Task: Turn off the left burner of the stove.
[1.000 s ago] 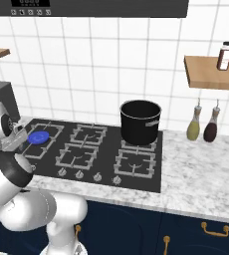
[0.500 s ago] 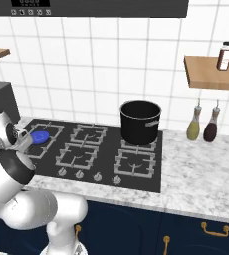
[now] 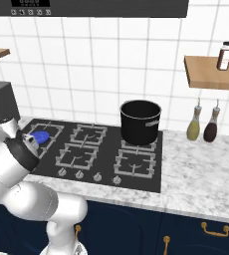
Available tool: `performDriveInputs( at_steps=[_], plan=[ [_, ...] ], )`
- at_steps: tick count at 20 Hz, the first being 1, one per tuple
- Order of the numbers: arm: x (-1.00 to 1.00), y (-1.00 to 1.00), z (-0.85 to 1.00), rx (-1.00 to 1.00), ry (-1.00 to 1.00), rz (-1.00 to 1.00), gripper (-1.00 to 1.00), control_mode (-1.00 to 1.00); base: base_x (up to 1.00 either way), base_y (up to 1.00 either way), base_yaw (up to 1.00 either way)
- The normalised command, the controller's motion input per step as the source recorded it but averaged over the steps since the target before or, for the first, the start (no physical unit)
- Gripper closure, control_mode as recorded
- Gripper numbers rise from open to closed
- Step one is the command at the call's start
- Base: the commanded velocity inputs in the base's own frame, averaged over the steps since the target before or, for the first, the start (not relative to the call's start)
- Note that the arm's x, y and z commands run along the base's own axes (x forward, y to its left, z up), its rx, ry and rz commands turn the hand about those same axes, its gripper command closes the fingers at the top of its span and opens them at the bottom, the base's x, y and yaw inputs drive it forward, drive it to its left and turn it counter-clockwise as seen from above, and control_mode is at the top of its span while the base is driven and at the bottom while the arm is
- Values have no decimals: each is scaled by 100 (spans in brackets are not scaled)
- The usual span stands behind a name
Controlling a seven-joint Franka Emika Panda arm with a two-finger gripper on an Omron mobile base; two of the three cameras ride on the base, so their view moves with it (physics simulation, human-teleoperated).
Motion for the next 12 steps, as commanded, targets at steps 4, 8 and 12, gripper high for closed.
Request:
performDriveInputs(
  at_steps=[4, 8, 12],
  plan=[
    [18, 0, -21, 0, 1, 1, -100, -100, 0, 0, 0],
    [24, 0, -14, 0, 1, 1, -100, -100, 0, 0, 0],
    [20, 0, -16, 0, 3, 1, -100, -100, 0, 0, 0]
  ],
)
